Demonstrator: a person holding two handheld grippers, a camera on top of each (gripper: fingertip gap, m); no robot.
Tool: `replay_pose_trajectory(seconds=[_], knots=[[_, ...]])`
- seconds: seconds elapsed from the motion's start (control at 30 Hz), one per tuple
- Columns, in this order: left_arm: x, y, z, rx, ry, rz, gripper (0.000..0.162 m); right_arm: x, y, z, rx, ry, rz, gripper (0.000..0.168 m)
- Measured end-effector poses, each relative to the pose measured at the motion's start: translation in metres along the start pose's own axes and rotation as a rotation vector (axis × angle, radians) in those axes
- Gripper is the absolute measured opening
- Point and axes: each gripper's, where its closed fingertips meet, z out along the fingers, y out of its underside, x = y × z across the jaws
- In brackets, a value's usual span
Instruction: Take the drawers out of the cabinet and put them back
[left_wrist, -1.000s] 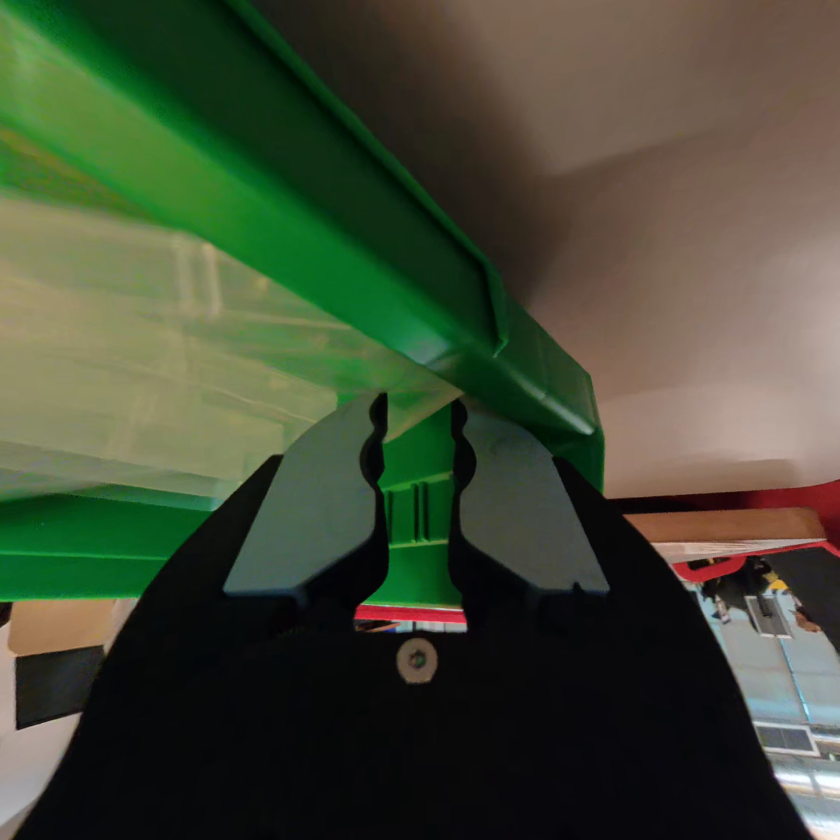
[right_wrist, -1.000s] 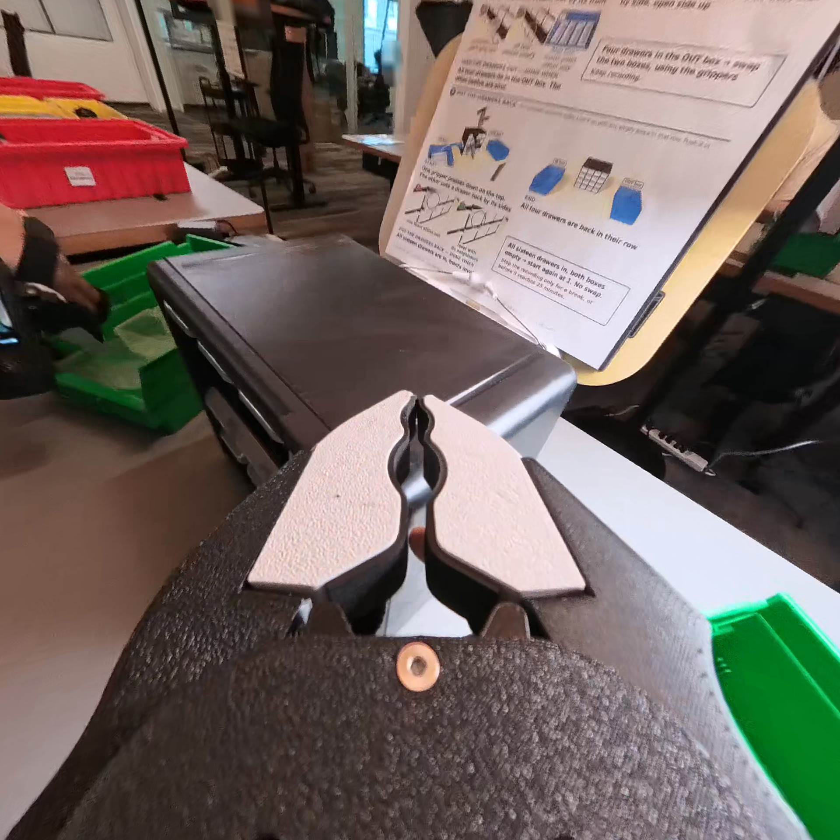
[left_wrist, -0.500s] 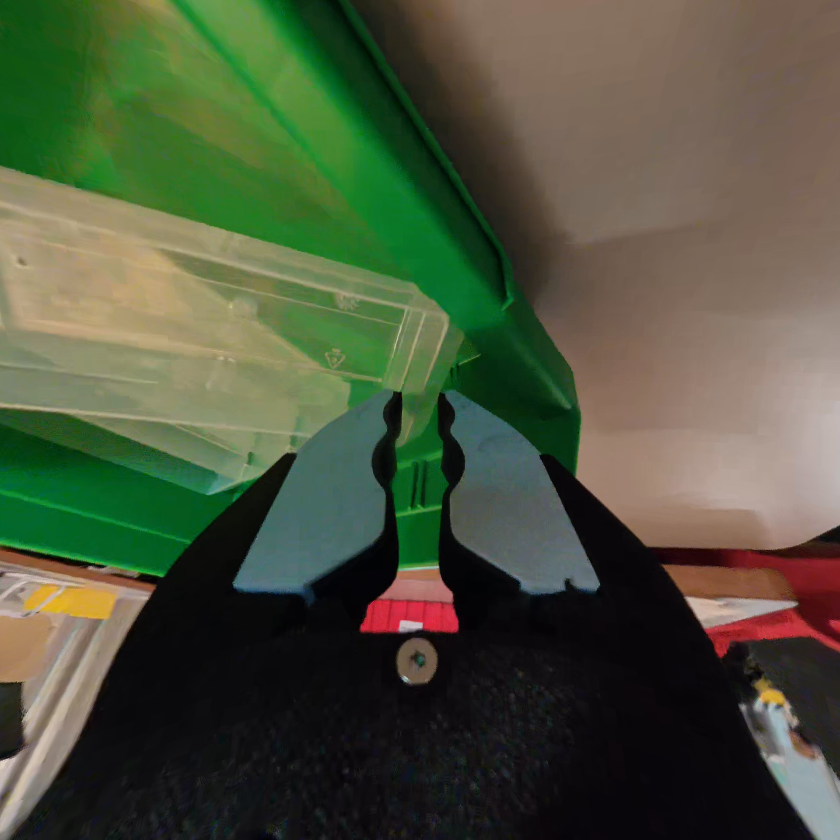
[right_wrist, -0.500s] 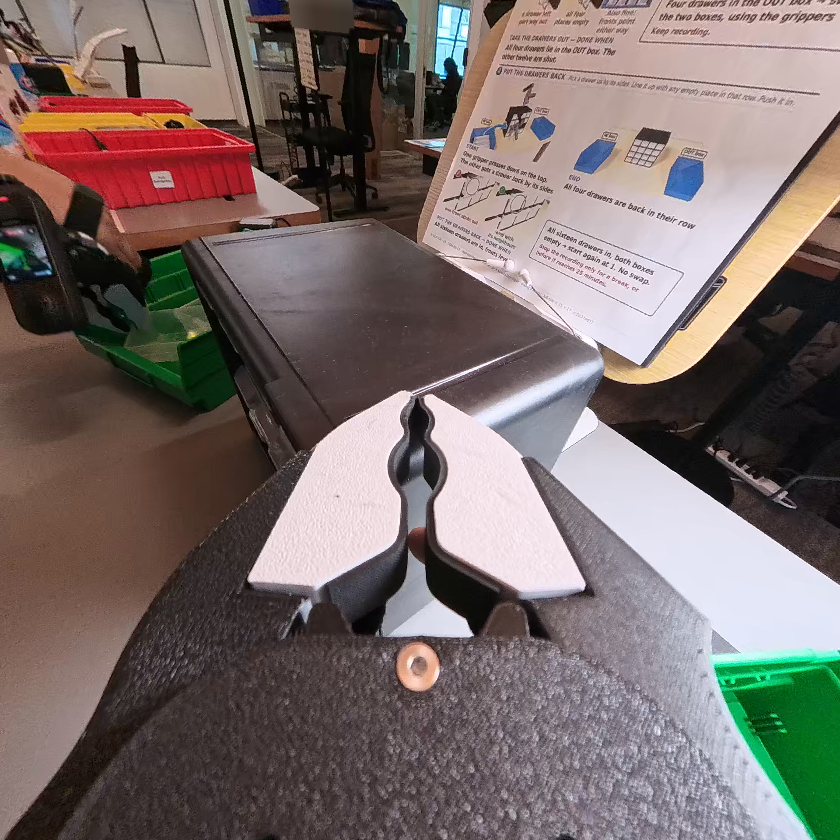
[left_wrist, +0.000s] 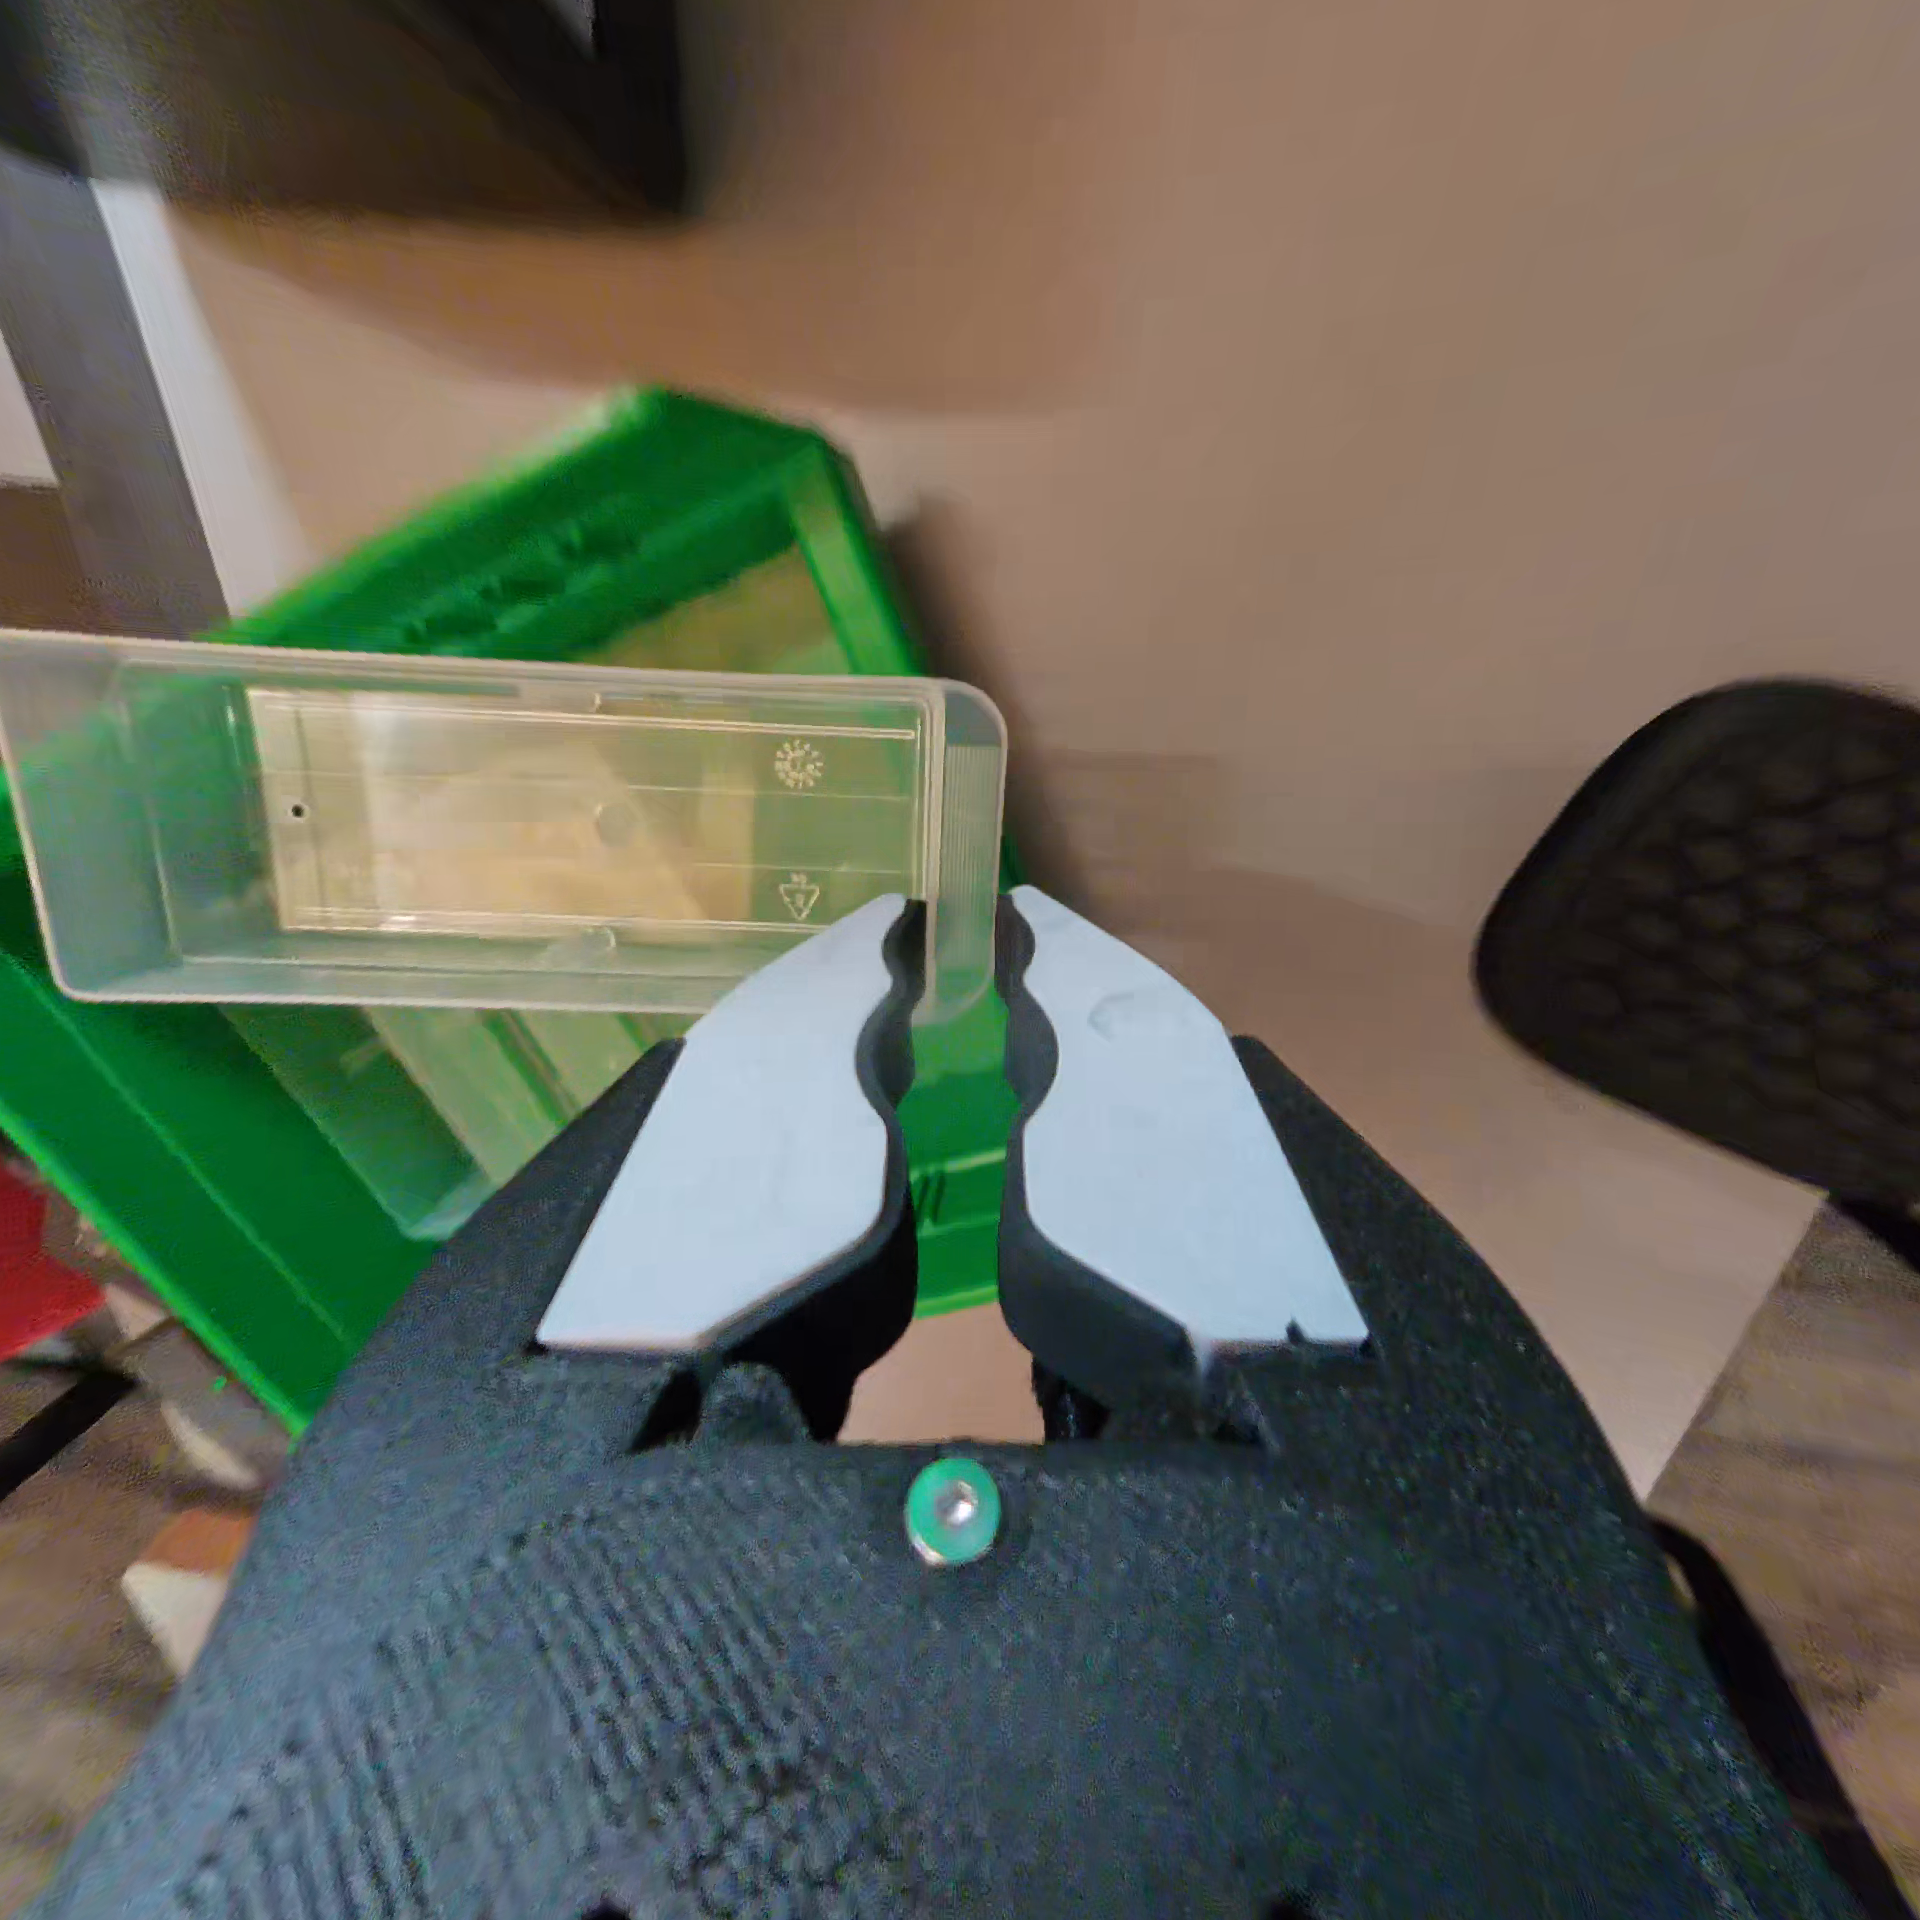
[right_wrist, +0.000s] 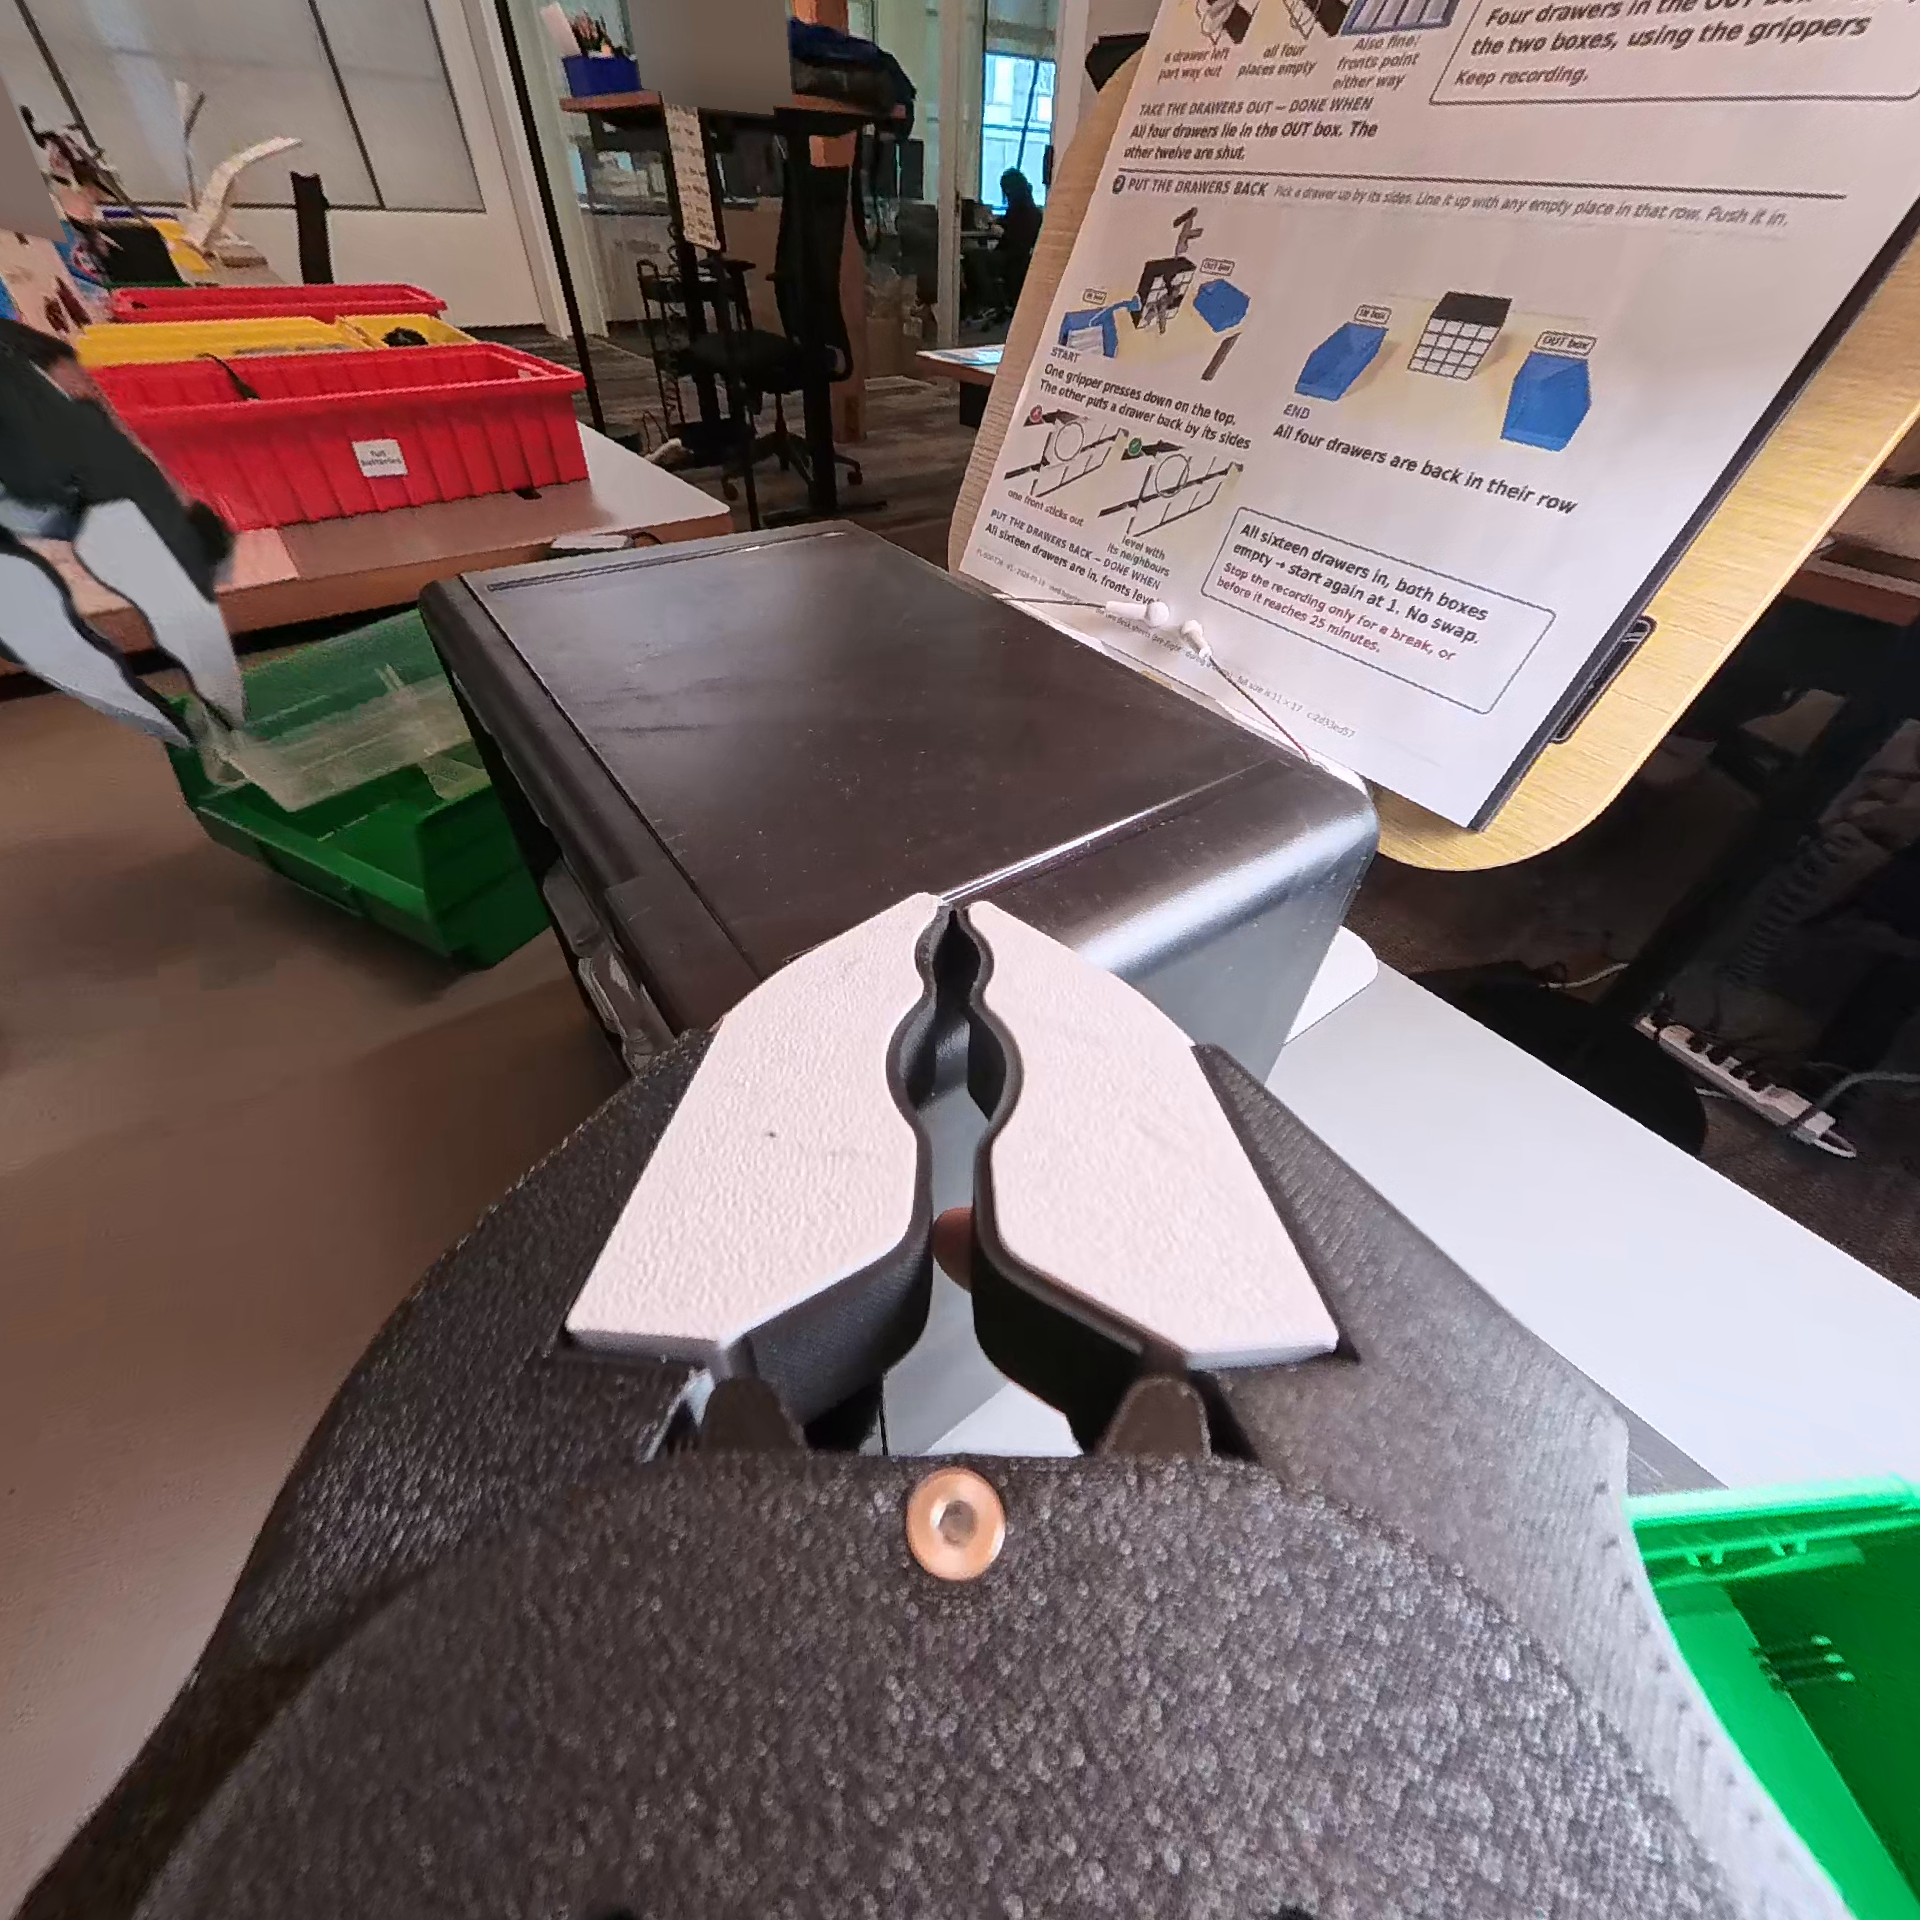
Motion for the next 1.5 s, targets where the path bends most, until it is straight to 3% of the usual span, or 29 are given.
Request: replay_pose_trajectory(seconds=[0.27,0.4,0.53,0.73,1.07,1.5], knots=[[0.049,-0.098,-0.040,0.331,0.239,-0.019,0.013,0.000,0.000,0.000,-0.010,0.016,-0.006,0.000],[0.071,-0.139,-0.052,0.413,0.414,0.000,0.013,0.000,0.000,0.000,-0.006,0.021,-0.001,0.000],[0.069,-0.164,-0.049,0.405,0.489,-0.012,0.013,0.000,0.000,-0.001,-0.005,0.021,0.002,0.000],[0.051,-0.179,-0.037,0.333,0.522,-0.064,0.013,0.000,0.000,-0.001,-0.010,0.027,-0.010,0.000],[0.040,-0.177,-0.034,0.209,0.474,-0.121,0.013,0.000,0.000,-0.001,-0.008,0.021,-0.013,0.000],[0.025,-0.187,-0.035,0.251,0.343,-0.106,0.014,-0.001,0.000,-0.001,-0.007,0.020,-0.018,0.000]])
